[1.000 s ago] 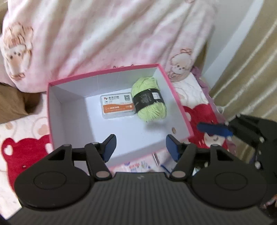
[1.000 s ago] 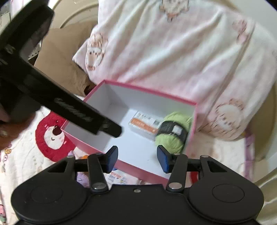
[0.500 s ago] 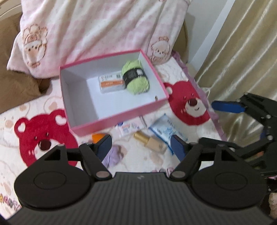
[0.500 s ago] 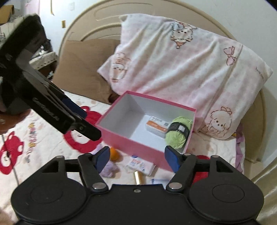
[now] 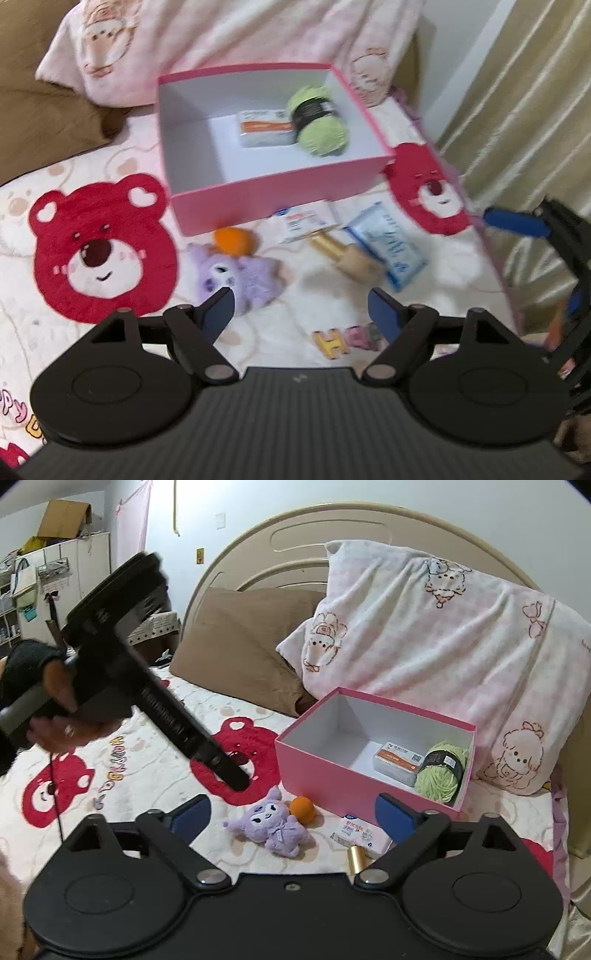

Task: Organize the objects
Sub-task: 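Move the left tool to the purple plush toy and close on it, then lift the plush toy with the left tool and carry it over the pink box, then open the left tool to drop the plush toy into the box and withdraw, then move the left tool to the gold-capped foundation bottle and close on it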

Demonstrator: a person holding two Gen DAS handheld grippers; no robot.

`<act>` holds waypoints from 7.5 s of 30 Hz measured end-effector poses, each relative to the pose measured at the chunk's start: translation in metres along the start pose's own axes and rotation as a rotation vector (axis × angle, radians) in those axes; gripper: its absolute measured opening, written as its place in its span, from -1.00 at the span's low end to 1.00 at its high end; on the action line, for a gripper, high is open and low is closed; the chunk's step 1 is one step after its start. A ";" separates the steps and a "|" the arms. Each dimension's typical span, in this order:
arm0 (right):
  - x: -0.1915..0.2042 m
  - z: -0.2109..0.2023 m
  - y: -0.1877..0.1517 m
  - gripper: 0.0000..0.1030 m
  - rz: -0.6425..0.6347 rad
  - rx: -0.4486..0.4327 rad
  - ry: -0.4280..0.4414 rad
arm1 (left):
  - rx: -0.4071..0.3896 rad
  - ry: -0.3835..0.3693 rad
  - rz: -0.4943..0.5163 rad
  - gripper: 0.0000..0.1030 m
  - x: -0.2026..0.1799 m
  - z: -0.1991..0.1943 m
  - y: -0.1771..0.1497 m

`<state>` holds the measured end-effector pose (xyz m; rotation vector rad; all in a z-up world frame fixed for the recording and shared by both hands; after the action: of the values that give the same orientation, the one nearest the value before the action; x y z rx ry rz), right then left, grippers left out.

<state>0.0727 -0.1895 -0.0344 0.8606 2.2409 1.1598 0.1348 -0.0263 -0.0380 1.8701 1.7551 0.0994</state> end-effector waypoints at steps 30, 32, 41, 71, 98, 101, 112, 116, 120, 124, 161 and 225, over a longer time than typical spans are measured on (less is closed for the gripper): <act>0.010 0.217 -0.100 0.47 0.358 0.234 0.173 | -0.063 -0.068 -0.238 -0.02 0.093 0.145 -0.026; 0.010 0.215 -0.101 0.39 0.360 0.207 0.184 | -0.066 -0.070 -0.257 -0.06 0.095 0.145 -0.029; 0.018 0.200 -0.096 0.25 0.281 0.195 0.177 | -0.087 -0.108 -0.324 -0.13 0.087 0.132 -0.046; -0.025 0.066 0.034 0.26 -0.052 0.035 -0.057 | -0.110 -0.192 -0.071 -0.14 -0.030 -0.005 0.049; -0.134 0.221 0.013 0.27 0.123 0.369 -0.013 | 0.154 -0.192 -0.401 -0.14 0.024 0.173 0.153; -0.134 0.235 -0.001 0.27 0.139 0.424 -0.002 | 0.157 -0.147 -0.414 -0.15 0.026 0.191 0.145; -0.159 0.239 -0.021 0.38 0.211 0.508 -0.083 | 0.094 -0.056 -0.403 0.24 0.015 0.209 0.147; -0.150 0.201 -0.007 0.39 0.214 0.452 -0.069 | 0.037 -0.053 -0.307 0.24 0.001 0.175 0.148; -0.138 0.148 0.022 0.40 0.156 0.377 -0.065 | -0.043 -0.052 -0.186 0.24 -0.016 0.127 0.148; -0.127 0.098 0.044 0.40 0.135 0.328 -0.078 | -0.044 -0.100 -0.128 0.24 -0.036 0.091 0.136; -0.026 0.079 -0.079 0.40 -0.035 0.259 0.068 | -0.004 -0.132 -0.033 0.28 -0.059 0.106 0.004; -0.031 0.142 -0.163 0.89 0.211 0.396 0.026 | -0.022 -0.154 -0.306 -0.53 -0.051 0.180 -0.032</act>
<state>0.1356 -0.2074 -0.2424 1.2672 2.4923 0.8234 0.1759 -0.1370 -0.1864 1.5292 1.8979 -0.1375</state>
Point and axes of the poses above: each gripper's, at about its wrist camera, not at the fingertips, and z roughly the way its jaws point, x to its left, y to its top, the point moved 8 cm from there along z, roughly the way its jaws point, and after that the axes turned 9 degrees about -z, right-handed, at the moved point
